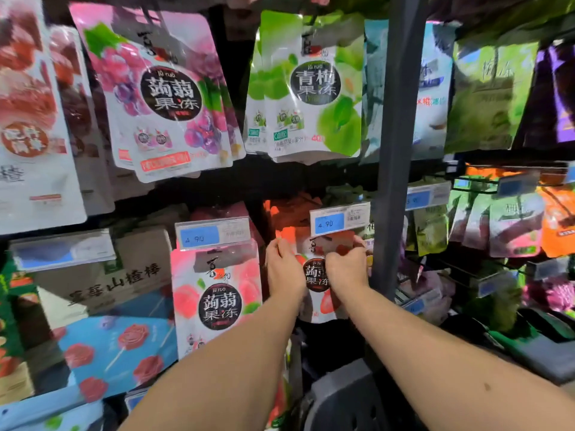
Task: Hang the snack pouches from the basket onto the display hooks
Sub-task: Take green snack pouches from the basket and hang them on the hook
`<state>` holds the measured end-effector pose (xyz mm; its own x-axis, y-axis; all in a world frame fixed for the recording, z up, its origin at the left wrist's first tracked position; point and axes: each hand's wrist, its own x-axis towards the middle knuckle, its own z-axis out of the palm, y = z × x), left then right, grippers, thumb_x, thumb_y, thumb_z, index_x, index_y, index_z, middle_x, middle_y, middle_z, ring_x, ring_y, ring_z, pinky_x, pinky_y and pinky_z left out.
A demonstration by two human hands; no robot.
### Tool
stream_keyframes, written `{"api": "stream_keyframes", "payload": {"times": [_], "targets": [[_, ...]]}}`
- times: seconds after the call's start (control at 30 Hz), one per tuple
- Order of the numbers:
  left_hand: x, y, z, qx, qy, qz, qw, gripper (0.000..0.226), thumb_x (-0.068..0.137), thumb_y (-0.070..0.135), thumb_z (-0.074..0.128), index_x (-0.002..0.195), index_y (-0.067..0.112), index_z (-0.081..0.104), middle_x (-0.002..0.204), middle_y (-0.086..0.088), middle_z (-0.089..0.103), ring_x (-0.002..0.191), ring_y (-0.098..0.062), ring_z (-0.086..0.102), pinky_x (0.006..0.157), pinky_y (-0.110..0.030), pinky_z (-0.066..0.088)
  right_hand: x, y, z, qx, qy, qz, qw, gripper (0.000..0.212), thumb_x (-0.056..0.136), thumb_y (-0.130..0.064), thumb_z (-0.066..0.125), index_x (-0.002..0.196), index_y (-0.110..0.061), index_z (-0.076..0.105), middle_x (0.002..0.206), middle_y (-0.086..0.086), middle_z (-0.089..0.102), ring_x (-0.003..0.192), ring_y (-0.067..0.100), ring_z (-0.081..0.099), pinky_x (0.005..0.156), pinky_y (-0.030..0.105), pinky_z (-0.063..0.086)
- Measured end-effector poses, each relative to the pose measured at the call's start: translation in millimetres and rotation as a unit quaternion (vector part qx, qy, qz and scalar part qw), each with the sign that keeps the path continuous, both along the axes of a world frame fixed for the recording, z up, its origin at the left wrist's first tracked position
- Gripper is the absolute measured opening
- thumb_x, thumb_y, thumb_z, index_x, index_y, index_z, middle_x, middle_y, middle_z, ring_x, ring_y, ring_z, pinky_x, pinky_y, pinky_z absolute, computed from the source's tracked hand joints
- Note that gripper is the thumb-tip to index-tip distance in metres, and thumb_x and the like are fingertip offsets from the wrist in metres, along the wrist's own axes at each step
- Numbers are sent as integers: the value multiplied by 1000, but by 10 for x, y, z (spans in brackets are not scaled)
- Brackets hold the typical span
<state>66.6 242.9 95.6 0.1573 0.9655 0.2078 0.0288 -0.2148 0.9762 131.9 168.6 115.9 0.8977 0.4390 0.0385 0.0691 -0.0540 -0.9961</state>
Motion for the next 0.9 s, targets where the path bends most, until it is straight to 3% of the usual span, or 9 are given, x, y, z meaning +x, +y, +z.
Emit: {"api": "stream_keyframes", "payload": {"times": [0.07,0.17,0.23,0.3,0.4,0.53,0.63,0.77,0.9], "targets": [[107,122,-14,-1,12,9,1000,53,103,45,27,130,8,54,128,-12,60,122,-33,53,107,-47,40,65,88,-29,18,19,-6,1000,64,70,-17,59,134,-12,56,113,7,69,104,28,62,94,35,51],[196,225,20,6,43,13,999,52,105,41,23,140,12,49,141,-10,52,130,-29,45,108,-33,32,163,179,-56,0,52,-1,999,30,83,-8,65,111,1,66,109,15,70,91,30,60,78,30,45],[207,247,65,-31,22,31,999,79,92,62,12,143,15,48,146,-11,50,132,-31,46,113,-38,32,193,238,-66,18,38,16,999,17,88,-11,70,104,-13,65,106,6,68,93,26,59,83,29,44],[217,258,112,-128,-7,59,990,89,91,71,9,147,13,47,149,-15,49,133,-38,47,115,-51,34,242,324,-84,38,16,31,999,27,88,-19,74,113,-20,65,112,0,69,103,25,64,93,32,48],[211,247,204,-186,17,59,981,84,102,65,13,144,1,47,145,-23,51,131,-41,50,111,-49,35,305,366,-45,8,-29,55,998,36,93,-15,66,129,-20,61,112,-2,65,109,26,63,94,30,47],[209,341,258,-215,41,62,974,90,101,66,9,138,-4,52,137,-26,57,124,-40,55,111,-49,38,388,346,67,-123,-62,118,983,22,106,-20,50,125,-12,59,119,17,63,101,34,63,87,28,43],[209,373,246,-214,20,54,975,89,100,68,10,137,-1,54,134,-24,59,119,-39,58,109,-49,41,441,389,85,-203,-119,154,960,37,110,-26,42,139,-7,55,143,22,54,128,37,53,104,35,38],[223,362,180,-215,-23,47,975,92,94,75,14,135,5,58,129,-20,63,116,-39,60,107,-52,43,468,416,93,-234,-149,166,946,40,111,-28,37,138,-4,55,141,23,55,128,36,52,101,34,38],[193,284,240,-237,-61,39,969,84,98,71,22,139,5,54,136,-18,59,124,-38,55,111,-51,39,512,447,44,-202,-111,151,961,37,110,-23,39,137,-2,55,139,23,57,126,38,54,103,38,40]]}}
